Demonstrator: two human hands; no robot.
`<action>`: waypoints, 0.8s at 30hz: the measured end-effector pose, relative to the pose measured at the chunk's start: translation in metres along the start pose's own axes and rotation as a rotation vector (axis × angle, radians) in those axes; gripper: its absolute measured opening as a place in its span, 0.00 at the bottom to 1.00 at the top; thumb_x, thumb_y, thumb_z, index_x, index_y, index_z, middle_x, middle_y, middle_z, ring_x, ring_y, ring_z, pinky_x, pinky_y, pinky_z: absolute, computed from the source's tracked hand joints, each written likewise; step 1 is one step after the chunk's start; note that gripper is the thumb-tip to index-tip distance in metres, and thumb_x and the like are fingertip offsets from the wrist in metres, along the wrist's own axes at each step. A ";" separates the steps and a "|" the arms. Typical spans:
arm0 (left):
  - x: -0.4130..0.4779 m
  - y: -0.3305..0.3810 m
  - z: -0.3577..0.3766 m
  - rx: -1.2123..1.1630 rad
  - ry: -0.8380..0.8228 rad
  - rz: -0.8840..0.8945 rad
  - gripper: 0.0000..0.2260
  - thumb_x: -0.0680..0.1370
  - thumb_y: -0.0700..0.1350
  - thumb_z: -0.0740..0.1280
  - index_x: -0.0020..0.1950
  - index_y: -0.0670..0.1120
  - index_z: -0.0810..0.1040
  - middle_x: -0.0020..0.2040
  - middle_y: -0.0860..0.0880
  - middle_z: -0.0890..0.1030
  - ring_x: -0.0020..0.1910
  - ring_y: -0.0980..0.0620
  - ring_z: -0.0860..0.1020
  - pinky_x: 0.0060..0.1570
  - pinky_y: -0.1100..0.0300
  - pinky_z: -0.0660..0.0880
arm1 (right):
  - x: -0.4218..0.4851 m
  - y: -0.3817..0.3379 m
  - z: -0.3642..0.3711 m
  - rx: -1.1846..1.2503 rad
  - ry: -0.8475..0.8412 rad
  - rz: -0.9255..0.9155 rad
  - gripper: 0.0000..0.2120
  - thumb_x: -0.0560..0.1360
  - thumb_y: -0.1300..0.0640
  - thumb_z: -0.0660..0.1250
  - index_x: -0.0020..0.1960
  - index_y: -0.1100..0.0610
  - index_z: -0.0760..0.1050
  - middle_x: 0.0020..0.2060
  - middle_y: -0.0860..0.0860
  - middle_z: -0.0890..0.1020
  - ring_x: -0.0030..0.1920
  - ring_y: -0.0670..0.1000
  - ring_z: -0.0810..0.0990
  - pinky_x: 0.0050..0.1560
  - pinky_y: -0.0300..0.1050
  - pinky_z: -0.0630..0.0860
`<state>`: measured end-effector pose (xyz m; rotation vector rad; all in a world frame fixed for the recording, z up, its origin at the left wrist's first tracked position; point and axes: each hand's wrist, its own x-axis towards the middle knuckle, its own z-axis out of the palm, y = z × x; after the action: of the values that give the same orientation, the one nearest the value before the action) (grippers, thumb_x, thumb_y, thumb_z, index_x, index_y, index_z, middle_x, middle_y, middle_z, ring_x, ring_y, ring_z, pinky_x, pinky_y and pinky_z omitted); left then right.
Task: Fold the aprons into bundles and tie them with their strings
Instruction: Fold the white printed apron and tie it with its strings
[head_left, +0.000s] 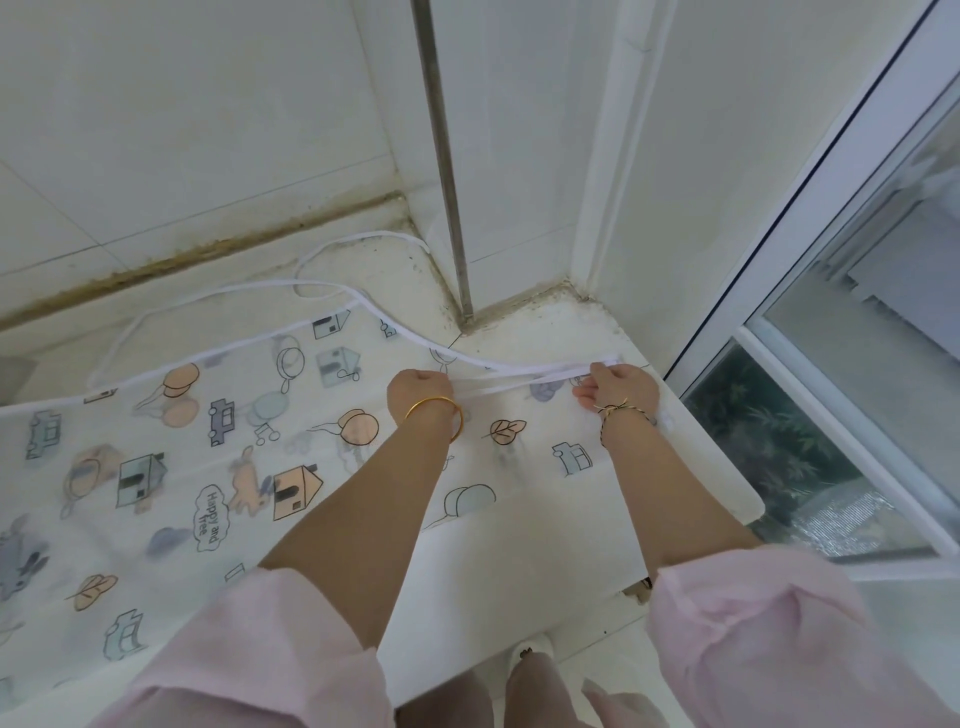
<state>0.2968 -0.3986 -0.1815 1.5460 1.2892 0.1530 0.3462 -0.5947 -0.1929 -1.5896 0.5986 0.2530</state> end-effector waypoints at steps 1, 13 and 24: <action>-0.002 0.002 0.001 0.020 0.027 0.025 0.09 0.72 0.36 0.62 0.33 0.45 0.72 0.36 0.46 0.76 0.46 0.40 0.80 0.46 0.47 0.80 | 0.000 -0.001 -0.001 0.011 -0.009 0.002 0.11 0.78 0.63 0.61 0.36 0.61 0.73 0.29 0.55 0.77 0.30 0.53 0.78 0.38 0.46 0.76; -0.022 0.005 -0.009 0.710 -0.067 0.744 0.08 0.76 0.33 0.58 0.54 0.40 0.69 0.51 0.41 0.71 0.35 0.45 0.69 0.34 0.56 0.67 | 0.002 -0.003 -0.005 0.109 -0.017 0.038 0.15 0.79 0.63 0.60 0.34 0.62 0.70 0.30 0.58 0.76 0.30 0.55 0.78 0.34 0.46 0.77; -0.014 -0.011 -0.018 0.830 -0.424 0.916 0.10 0.79 0.43 0.62 0.60 0.44 0.72 0.55 0.43 0.71 0.47 0.43 0.75 0.48 0.48 0.75 | -0.003 -0.005 -0.005 0.075 0.036 -0.038 0.06 0.77 0.65 0.61 0.41 0.61 0.68 0.28 0.60 0.75 0.21 0.53 0.75 0.23 0.40 0.74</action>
<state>0.2723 -0.4002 -0.1756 2.6203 0.1975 -0.1595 0.3451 -0.5985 -0.1864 -1.5343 0.5987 0.1721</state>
